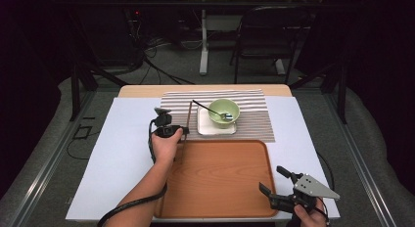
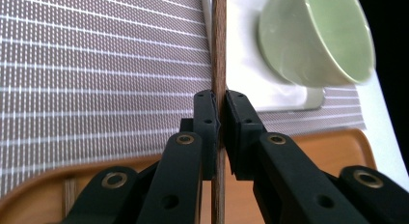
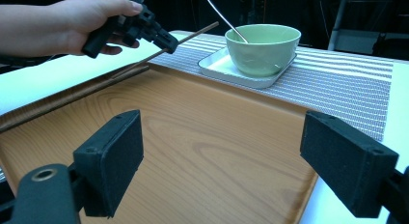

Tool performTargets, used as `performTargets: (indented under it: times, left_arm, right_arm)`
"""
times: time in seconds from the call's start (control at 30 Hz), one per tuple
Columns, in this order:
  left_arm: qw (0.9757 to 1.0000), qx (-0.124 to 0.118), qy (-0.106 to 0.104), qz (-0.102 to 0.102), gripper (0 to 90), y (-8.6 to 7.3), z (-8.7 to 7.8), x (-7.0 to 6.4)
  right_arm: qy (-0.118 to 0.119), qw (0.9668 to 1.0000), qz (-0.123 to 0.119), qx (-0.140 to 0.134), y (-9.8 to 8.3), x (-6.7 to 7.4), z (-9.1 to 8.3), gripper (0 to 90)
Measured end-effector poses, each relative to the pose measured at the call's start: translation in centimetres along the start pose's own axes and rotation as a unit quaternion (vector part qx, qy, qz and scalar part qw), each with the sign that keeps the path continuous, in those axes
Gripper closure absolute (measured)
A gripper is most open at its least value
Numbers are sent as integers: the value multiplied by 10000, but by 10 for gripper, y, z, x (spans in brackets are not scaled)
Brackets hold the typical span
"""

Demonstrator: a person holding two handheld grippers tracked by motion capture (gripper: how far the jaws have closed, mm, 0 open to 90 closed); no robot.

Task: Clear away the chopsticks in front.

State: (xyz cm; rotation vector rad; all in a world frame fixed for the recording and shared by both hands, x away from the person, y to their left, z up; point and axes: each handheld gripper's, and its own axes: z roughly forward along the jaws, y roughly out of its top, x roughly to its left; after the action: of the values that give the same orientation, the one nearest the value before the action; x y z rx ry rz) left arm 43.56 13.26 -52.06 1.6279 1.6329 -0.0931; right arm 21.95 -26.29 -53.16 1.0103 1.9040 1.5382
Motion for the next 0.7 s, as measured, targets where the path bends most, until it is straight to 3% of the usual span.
performTargets:
  times: [0.33,0.7]
  left_arm:
    - [9995,-138,-193,206,840,-27,-18,-4]
    - [9988,-184,-436,100,840,-57,-35,-4]
  right_arm:
    - [-1,10000,-5,2,0,0,0,146]
    - [-5,10000,-9,-5,0,1,0,146]
